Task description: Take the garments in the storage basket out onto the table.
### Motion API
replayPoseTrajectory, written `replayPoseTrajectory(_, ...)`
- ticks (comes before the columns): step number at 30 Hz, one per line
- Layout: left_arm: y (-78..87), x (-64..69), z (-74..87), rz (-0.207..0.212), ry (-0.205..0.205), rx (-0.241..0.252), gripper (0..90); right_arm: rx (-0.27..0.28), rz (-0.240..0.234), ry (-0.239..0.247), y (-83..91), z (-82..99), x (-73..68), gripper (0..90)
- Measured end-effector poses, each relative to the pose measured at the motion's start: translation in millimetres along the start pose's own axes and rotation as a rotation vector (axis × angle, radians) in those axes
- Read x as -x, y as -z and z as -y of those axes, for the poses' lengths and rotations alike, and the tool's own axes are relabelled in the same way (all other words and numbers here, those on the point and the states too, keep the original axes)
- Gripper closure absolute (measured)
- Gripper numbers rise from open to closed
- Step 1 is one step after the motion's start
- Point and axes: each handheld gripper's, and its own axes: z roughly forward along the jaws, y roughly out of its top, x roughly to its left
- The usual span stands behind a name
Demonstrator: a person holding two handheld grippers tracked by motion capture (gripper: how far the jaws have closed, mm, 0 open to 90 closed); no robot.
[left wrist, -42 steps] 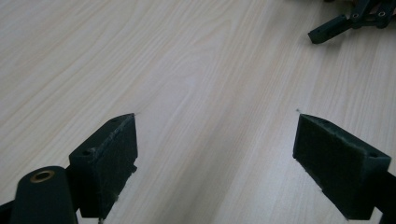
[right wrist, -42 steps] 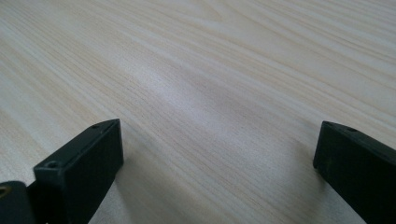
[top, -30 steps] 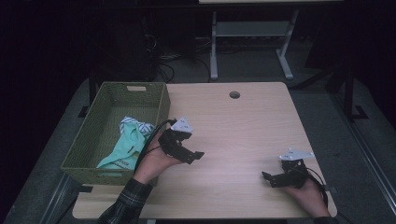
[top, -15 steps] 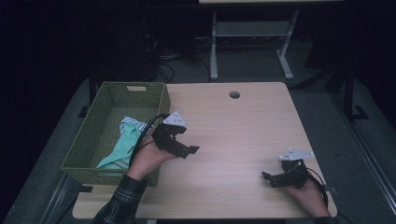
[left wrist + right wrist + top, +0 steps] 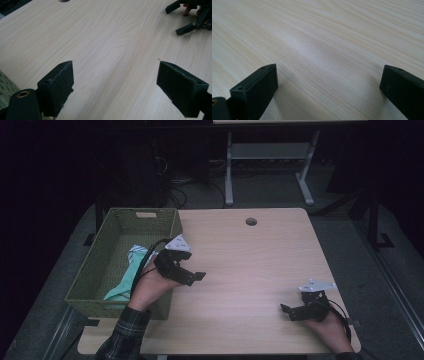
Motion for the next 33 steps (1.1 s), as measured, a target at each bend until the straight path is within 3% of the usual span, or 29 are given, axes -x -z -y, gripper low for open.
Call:
replayPoseTrajectory(11, 15.2, -12.1, 9.2, -0.036, 0.039, 0.014, 13.6, 0.000, -0.001, 0.000, 0.0, 0.0, 0.0, 1.1)
replayPoseTrajectory(33, 38.9, -30.7, 24.3, -0.090, 0.079, 0.032, 13.6, 0.000, 0.000, 0.000, 0.0, 0.0, 0.0, 1.1)
